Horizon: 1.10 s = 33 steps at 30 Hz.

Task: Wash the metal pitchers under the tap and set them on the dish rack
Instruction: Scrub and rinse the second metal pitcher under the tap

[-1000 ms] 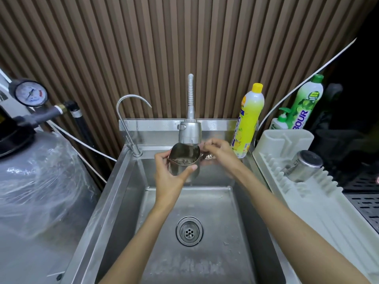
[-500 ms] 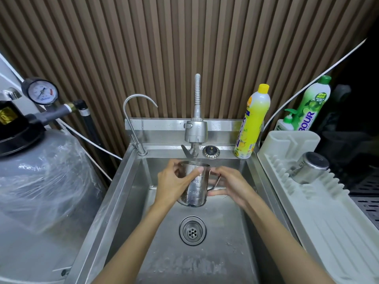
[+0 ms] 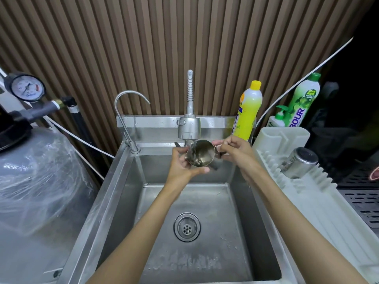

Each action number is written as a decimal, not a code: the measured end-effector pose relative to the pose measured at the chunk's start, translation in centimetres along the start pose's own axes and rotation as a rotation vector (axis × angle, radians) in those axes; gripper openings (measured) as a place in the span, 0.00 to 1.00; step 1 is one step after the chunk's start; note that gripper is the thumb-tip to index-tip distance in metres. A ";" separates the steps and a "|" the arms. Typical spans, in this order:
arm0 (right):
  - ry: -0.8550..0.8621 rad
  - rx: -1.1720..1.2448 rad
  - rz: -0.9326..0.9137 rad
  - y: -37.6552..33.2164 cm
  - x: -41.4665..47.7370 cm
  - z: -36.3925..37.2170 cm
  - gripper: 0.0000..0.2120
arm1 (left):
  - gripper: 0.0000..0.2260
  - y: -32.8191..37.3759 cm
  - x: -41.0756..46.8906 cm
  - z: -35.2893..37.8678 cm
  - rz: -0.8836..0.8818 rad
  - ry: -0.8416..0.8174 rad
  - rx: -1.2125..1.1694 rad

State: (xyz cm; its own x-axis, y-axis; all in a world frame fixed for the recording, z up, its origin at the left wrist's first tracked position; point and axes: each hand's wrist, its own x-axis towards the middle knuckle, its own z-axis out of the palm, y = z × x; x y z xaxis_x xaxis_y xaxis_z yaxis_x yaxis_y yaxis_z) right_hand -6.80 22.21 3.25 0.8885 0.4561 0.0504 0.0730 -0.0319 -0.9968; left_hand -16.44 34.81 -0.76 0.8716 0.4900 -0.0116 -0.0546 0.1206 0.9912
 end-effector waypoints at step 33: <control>-0.101 -0.880 -0.346 2.0 -1.7 6.4 0.06 | 0.21 -3.3 -0.5 -2.5 -0.318 0.160 0.245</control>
State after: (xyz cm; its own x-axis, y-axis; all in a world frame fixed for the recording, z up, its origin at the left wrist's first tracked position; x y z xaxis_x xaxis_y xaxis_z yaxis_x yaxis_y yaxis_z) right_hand -11.04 27.09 0.76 0.7133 0.6394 0.2871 0.6763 -0.5202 -0.5216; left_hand -17.94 36.29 -4.39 0.7387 0.5919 -0.3224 0.3386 0.0878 0.9368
